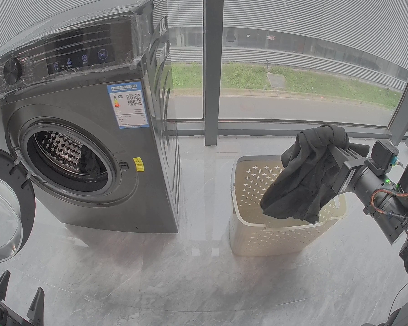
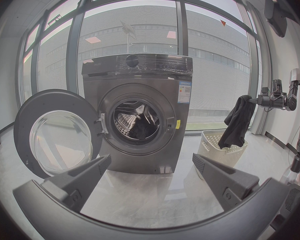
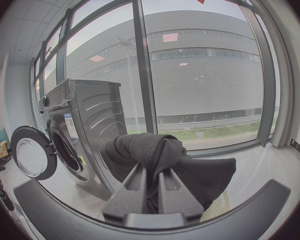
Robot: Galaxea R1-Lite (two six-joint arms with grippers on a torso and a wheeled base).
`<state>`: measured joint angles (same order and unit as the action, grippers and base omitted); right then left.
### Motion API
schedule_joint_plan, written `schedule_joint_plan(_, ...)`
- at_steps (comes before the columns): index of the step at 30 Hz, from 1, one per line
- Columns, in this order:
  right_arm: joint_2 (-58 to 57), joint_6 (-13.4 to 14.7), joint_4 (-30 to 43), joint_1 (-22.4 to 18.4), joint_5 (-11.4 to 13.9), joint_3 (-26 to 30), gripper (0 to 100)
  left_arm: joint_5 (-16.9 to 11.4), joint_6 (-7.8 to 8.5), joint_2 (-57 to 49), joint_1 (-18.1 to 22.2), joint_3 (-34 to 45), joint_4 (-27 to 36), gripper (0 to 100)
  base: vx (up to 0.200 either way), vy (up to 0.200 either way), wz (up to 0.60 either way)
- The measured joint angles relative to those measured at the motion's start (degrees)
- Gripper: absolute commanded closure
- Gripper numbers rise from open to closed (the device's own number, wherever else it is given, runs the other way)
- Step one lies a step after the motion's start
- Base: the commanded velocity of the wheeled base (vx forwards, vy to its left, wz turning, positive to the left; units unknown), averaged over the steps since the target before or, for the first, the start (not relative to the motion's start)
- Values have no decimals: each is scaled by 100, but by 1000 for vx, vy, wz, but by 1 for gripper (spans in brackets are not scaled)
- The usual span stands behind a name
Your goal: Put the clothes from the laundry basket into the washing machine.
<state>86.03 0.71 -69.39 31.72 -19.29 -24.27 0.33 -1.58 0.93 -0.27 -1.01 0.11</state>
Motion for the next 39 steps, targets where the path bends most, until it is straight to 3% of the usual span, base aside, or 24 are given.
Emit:
schedule_joint_plan(30,22,77,-278,638,84,-23,100,-1,-22,0,0,0,0,0,0,200,0)
schedule_joint_plan(39,55,77,-278,642,84,-21,100,0,-22,0,0,0,-1,0,-67,0,0)
